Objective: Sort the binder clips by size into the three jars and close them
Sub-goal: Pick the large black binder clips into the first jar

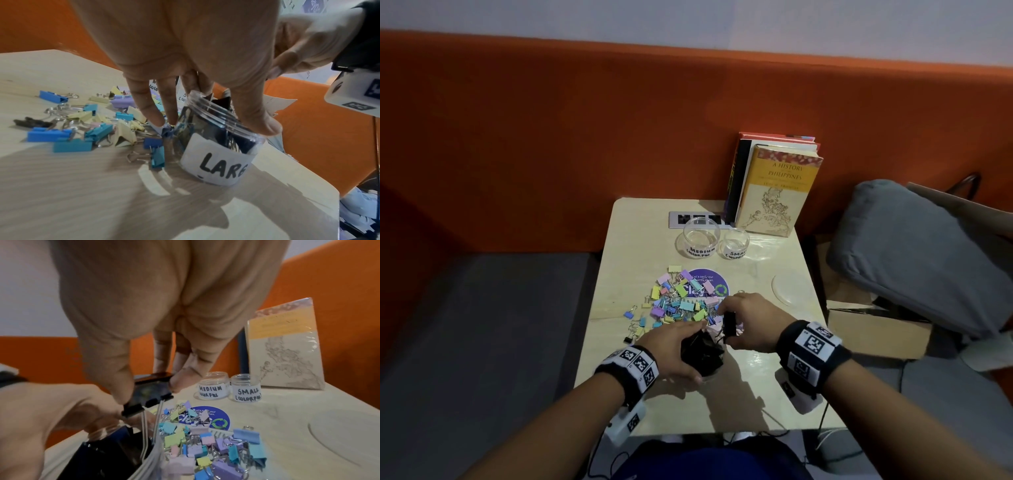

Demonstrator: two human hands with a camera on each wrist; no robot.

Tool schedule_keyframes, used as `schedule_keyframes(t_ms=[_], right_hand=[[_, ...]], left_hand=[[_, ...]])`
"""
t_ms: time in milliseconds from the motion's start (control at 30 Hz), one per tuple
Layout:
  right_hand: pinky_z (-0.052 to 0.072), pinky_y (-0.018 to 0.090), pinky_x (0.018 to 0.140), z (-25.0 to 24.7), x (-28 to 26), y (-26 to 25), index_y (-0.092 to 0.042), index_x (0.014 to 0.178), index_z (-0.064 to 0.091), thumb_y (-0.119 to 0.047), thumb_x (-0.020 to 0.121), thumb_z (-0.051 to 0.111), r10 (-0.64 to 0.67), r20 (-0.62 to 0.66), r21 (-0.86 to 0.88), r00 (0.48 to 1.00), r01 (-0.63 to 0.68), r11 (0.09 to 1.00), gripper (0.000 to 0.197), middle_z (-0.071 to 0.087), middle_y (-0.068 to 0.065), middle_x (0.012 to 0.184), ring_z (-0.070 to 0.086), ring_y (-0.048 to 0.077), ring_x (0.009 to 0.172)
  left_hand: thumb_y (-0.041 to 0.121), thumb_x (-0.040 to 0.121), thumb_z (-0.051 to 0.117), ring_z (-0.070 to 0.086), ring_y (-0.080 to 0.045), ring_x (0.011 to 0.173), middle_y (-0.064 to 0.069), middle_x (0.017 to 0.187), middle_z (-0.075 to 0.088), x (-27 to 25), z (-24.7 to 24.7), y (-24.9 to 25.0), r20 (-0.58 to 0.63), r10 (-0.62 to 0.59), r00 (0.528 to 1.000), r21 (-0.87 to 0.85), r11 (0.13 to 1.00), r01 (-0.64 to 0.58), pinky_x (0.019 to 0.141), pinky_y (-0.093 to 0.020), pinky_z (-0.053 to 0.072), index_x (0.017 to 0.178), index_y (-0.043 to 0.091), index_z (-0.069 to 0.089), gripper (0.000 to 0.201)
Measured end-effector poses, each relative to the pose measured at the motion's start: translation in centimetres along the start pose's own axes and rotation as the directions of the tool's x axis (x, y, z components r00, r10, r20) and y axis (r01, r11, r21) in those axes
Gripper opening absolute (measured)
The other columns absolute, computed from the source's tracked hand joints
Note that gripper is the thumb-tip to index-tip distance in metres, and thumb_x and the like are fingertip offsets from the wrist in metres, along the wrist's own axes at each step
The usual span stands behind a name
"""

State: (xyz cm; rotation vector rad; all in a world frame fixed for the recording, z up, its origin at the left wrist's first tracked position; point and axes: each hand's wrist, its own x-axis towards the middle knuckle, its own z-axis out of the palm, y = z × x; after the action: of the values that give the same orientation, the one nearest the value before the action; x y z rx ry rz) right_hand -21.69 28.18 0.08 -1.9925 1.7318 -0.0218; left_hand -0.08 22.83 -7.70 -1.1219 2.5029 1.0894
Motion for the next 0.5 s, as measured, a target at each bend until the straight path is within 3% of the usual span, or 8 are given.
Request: schedule_keyframes(t_ms=[133, 267, 433, 500], right_hand=[[0.047, 0.034, 0.091, 1.0, 0.4, -1.2, -0.018, 0.123, 0.06, -0.009, 0.084, 0.063, -0.104, 0.067, -0.063, 0.992, 0.109, 0.992, 0.04, 0.059, 0.005, 0.117, 0.054, 0.023, 0.11], [0.052, 0.041, 0.089, 2.4, 0.9, -1.9, -0.02, 0.124, 0.059, -0.004, 0.085, 0.063, -0.157, 0.155, -0.084, 0.975, 0.171, 0.982, 0.043, 0.06, 0.006, 0.116, 0.059, 0.029, 0.108], [0.048, 0.038, 0.097, 3.0, 0.8, -1.7, -0.021, 0.137, 0.052, -0.02, 0.084, 0.07, -0.146, 0.157, -0.001, 0.977, 0.148, 0.989, 0.056, 0.049, 0.007, 0.134, 0.053, 0.026, 0.116], [0.046, 0.035, 0.096, 3.5, 0.7, -1.4, -0.022, 0.135, 0.056, -0.022, 0.086, 0.069, -0.139, 0.152, -0.006, 0.979, 0.141, 0.99, 0.05, 0.049, 0.007, 0.132, 0.053, 0.027, 0.114]], left_hand=[[0.057, 0.059, 0.086, 0.046, -0.016, 0.132, 0.012, 0.149, 0.044, 0.0, -0.1, 0.2, -0.003, 0.005, 1.0, -0.003, 1.0, -0.005, 0.108, -0.036, 0.041, 0.151, 0.042, 0.029, 0.11], [0.053, 0.057, 0.089, 0.05, -0.015, 0.126, 0.013, 0.141, 0.052, -0.2, 0.0, 0.2, -0.026, 0.002, 1.0, -0.056, 0.998, -0.003, 0.105, -0.035, 0.043, 0.147, 0.045, 0.034, 0.106], [0.049, 0.058, 0.09, 0.055, -0.017, 0.121, 0.01, 0.135, 0.058, -0.4, 0.0, 0.3, -0.034, -0.022, 0.999, -0.078, 0.997, 0.02, 0.1, -0.033, 0.046, 0.144, 0.044, 0.038, 0.1], [0.048, 0.059, 0.089, 0.053, -0.017, 0.125, 0.01, 0.139, 0.054, -0.5, 0.0, 0.4, -0.034, -0.029, 0.999, -0.075, 0.997, 0.026, 0.102, -0.032, 0.044, 0.148, 0.042, 0.035, 0.104]])
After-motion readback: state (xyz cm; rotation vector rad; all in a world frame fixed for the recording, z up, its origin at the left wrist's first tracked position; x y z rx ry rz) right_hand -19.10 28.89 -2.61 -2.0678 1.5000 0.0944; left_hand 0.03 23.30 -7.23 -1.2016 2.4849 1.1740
